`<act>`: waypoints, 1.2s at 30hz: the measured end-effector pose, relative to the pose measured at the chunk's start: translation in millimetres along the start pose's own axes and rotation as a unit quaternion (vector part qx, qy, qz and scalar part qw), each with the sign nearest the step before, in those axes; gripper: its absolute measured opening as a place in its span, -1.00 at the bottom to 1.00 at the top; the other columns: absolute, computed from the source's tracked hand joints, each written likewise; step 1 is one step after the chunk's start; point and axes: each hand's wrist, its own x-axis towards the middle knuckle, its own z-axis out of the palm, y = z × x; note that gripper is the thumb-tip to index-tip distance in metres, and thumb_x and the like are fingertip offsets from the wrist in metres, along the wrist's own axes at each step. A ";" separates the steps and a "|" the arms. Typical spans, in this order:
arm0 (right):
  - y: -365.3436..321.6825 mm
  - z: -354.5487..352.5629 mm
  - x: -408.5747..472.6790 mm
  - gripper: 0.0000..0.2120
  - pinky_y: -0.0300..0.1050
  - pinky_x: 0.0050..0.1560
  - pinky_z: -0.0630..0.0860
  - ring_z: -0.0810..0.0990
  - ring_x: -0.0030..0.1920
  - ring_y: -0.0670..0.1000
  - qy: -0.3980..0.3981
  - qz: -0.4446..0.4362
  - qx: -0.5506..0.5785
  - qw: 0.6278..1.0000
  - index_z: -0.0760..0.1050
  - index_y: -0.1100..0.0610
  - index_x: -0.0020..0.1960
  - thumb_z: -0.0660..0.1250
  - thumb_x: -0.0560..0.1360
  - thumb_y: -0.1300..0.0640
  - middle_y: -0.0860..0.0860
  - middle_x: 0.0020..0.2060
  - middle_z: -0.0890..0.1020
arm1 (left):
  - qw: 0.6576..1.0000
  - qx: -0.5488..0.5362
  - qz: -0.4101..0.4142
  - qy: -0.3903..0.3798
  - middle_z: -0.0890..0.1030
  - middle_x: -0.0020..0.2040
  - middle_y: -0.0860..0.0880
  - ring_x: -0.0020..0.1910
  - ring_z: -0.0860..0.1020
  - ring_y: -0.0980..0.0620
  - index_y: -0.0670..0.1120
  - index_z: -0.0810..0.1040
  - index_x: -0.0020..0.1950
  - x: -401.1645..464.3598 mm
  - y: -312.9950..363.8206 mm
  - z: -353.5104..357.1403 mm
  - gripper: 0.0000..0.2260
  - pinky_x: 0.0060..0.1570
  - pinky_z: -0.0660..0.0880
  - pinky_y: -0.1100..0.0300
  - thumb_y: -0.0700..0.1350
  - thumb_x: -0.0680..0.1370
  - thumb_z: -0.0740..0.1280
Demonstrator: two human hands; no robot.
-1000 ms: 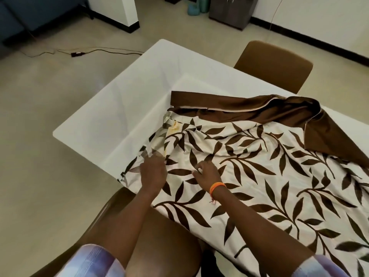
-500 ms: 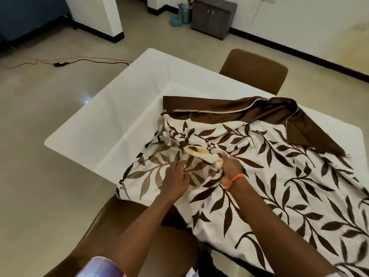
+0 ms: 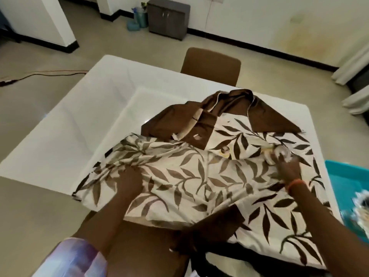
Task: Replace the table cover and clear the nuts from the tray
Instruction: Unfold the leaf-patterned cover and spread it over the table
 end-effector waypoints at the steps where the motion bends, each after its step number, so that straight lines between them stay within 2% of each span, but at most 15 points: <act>1: -6.1 8.7 -13.7 -0.01 -0.05 0.28 0.37 0.35 0.40 0.19 -0.047 -0.042 -0.110 0.992 -0.02 0.09 0.55 0.52 0.35 -0.10 0.17 0.47 0.28 | 0.999 -0.016 0.004 0.029 0.25 0.49 -0.25 0.45 0.24 -0.29 -0.14 0.23 0.50 -9.8 18.6 -5.0 -0.50 0.40 0.24 -0.23 0.03 0.60 0.16; 3: 11.4 25.2 -29.6 0.22 0.09 0.38 0.34 0.29 0.44 0.21 -0.149 -0.126 -0.311 0.930 -0.19 -0.10 0.54 0.57 0.18 -0.24 0.19 0.50 0.17 | 0.995 -0.061 0.067 0.035 0.15 0.53 -0.24 0.48 0.18 -0.28 -0.10 0.18 0.53 -33.3 69.9 -12.9 -0.46 0.40 0.23 -0.21 0.07 0.60 0.18; 5: 39.2 43.5 -37.5 0.28 0.17 0.31 0.42 0.35 0.38 0.29 -0.213 -0.170 -0.446 0.853 -0.31 -0.24 0.51 0.55 0.13 -0.32 0.29 0.48 0.08 | 0.984 -0.095 0.153 -0.014 -0.08 0.60 -0.15 0.55 -0.03 -0.22 0.01 -0.02 0.59 -52.7 117.7 -8.9 -0.28 0.43 0.12 -0.29 0.17 0.56 0.26; 7: 56.5 61.6 -39.7 0.23 0.16 0.26 0.47 0.41 0.32 0.31 -0.227 -0.174 -0.537 0.794 -0.22 -0.26 0.50 0.51 0.10 -0.37 0.31 0.46 0.05 | 0.972 -0.121 0.182 -0.089 -0.29 0.58 -0.11 0.55 -0.22 -0.25 0.10 -0.18 0.59 -62.8 153.4 -1.9 -0.04 0.39 -0.02 -0.43 0.30 0.43 0.38; 11: 76.0 67.3 -21.3 -0.47 0.10 0.10 0.54 0.56 0.14 0.24 -0.262 -0.220 -0.616 0.709 0.30 -0.01 0.36 0.35 0.45 -0.08 0.17 0.27 0.44 | 0.977 -0.011 0.178 -0.118 -0.49 0.50 -0.10 0.44 -0.46 -0.34 0.17 -0.38 0.53 -62.3 176.0 10.5 0.23 0.24 -0.15 -0.60 0.32 0.24 0.52; 14: 66.6 38.5 6.7 -0.65 0.02 0.08 0.52 0.58 0.13 0.19 -0.269 -0.208 -0.612 0.714 0.45 0.08 0.28 0.26 0.52 0.01 0.15 0.15 0.59 | 0.976 0.012 0.175 -0.126 -0.50 0.50 -0.06 0.45 -0.46 -0.31 0.20 -0.39 0.52 -51.9 170.9 8.8 0.25 0.24 -0.12 -0.60 0.26 0.23 0.56; 18: 62.9 -54.3 74.2 -0.69 0.01 0.04 0.52 0.61 0.08 0.18 -0.144 -0.214 -0.621 0.741 0.47 0.10 0.25 0.17 0.58 0.01 0.16 0.08 0.61 | 0.980 0.016 0.154 -0.125 -0.45 0.52 0.04 0.49 -0.42 -0.21 0.24 -0.39 0.51 -34.9 153.6 3.2 0.28 0.29 -0.06 -0.56 0.25 0.19 0.58; 22: 52.5 -140.8 140.8 -0.63 0.10 0.05 0.52 0.62 0.03 0.29 0.047 -0.083 -0.446 0.890 0.59 0.20 0.08 0.34 0.40 -0.03 0.27 0.00 0.63 | 0.983 0.027 0.130 -0.128 -0.38 0.56 -0.01 0.52 -0.32 -0.30 0.23 -0.39 0.51 -16.0 144.0 -5.8 0.28 0.33 0.06 -0.50 0.22 0.20 0.59; 25: 62.0 -149.0 156.0 -0.45 0.15 0.15 0.49 0.53 0.16 0.34 0.085 0.053 -0.324 0.941 0.53 0.34 0.12 0.20 0.34 -0.07 0.37 0.13 0.55 | 0.984 0.108 0.096 -0.100 -0.01 0.57 -0.17 0.50 0.09 -0.38 0.04 -0.10 0.59 -24.9 167.8 -15.3 -0.01 0.27 0.33 -0.37 0.03 0.38 0.51; 27: 68.5 -114.1 133.3 -0.35 0.08 0.20 0.41 0.42 0.31 0.29 0.017 0.021 -0.347 0.938 0.43 0.30 0.31 0.20 0.43 -0.17 0.32 0.31 0.45 | 0.979 0.162 0.122 0.011 0.37 0.40 -0.16 0.32 0.43 -0.25 -0.05 0.26 0.49 -37.6 195.9 -22.1 -0.45 0.11 0.53 -0.15 -0.11 0.52 0.33; 29: 62.3 -66.6 115.5 -0.15 0.15 0.29 0.37 0.32 0.37 0.27 -0.047 -0.147 -0.386 0.909 0.28 0.15 0.47 0.18 0.39 -0.42 0.26 0.40 0.34 | 0.971 0.106 0.189 0.100 0.44 0.29 -0.11 0.19 0.52 -0.18 -0.04 0.37 0.38 -41.8 223.6 -20.7 -0.61 -0.05 0.54 -0.03 -0.18 0.55 0.23; 30: 58.4 -43.8 107.0 -0.09 0.18 0.30 0.38 0.32 0.37 0.28 -0.091 -0.189 -0.412 0.887 0.15 0.06 0.53 0.28 0.35 -0.42 0.26 0.40 0.31 | 0.970 0.051 0.206 0.117 0.41 0.29 -0.11 0.15 0.53 -0.19 -0.02 0.34 0.38 -40.5 238.1 -20.9 -0.60 -0.10 0.53 -0.04 -0.19 0.54 0.24; 33: 50.6 8.7 83.0 0.14 0.13 0.13 0.48 0.48 0.17 0.29 -0.129 -0.265 -0.501 0.814 -0.16 -0.08 0.55 0.42 0.23 -0.40 0.25 0.27 0.38 | 0.978 -0.070 0.175 0.085 0.21 0.45 -0.15 0.16 0.54 -0.26 0.01 0.09 0.51 -24.9 261.2 -30.3 -0.30 -0.06 0.56 -0.08 -0.12 0.48 0.39; 34: 51.8 21.1 82.8 0.10 0.11 0.07 0.49 0.51 0.10 0.27 -0.129 -0.279 -0.521 0.796 -0.15 -0.08 0.55 0.42 0.26 -0.36 0.23 0.22 0.40 | 0.981 -0.090 0.162 0.059 0.11 0.52 -0.18 0.22 0.52 -0.27 -0.01 -0.02 0.56 -14.5 266.4 -30.8 -0.15 0.01 0.56 -0.10 -0.09 0.43 0.46; 36: 56.3 37.5 92.6 -0.26 0.10 0.05 0.52 0.54 0.05 0.25 -0.137 -0.296 -0.548 0.770 0.14 0.02 0.51 0.36 0.41 -0.07 0.19 0.16 0.46 | 0.981 -0.109 0.159 0.012 0.03 0.56 -0.22 0.35 0.42 -0.29 -0.10 -0.17 0.59 3.2 267.3 -30.7 0.10 0.14 0.52 -0.14 -0.01 0.33 0.57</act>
